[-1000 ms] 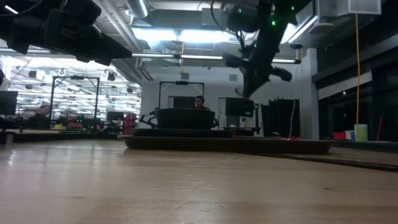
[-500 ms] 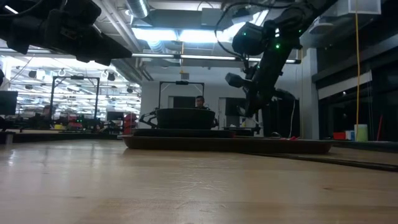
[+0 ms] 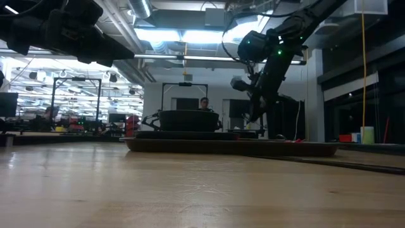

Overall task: Set up tray
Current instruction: Put the black spoon on the red napkin to the left of the black fork

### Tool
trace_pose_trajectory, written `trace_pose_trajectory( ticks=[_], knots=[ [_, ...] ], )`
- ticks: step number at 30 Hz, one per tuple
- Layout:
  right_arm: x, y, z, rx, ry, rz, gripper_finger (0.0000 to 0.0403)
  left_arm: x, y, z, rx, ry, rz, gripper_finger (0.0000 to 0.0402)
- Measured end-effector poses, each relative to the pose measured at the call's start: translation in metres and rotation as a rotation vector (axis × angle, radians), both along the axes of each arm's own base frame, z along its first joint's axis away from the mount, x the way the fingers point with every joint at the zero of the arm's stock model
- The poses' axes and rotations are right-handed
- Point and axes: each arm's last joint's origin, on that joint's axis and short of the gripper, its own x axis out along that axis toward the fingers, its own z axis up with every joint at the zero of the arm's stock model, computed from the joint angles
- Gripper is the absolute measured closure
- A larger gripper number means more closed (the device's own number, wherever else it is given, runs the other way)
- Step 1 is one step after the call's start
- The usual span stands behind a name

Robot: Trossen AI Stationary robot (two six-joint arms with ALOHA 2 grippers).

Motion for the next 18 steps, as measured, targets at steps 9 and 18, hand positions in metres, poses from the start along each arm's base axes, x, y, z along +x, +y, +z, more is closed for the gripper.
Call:
trace_pose_trajectory(
  ticks=[9,18],
  knots=[
    [0.006,-0.019,0.019,0.0,0.007,0.018,0.0391,0.0,0.0,0.0,0.001,-0.001,0.002,0.0397],
    [0.005,-0.02,0.002,0.093,0.1,-0.001,0.0391,0.0,0.0,0.0,0.001,0.0,0.003,0.0398]
  ],
)
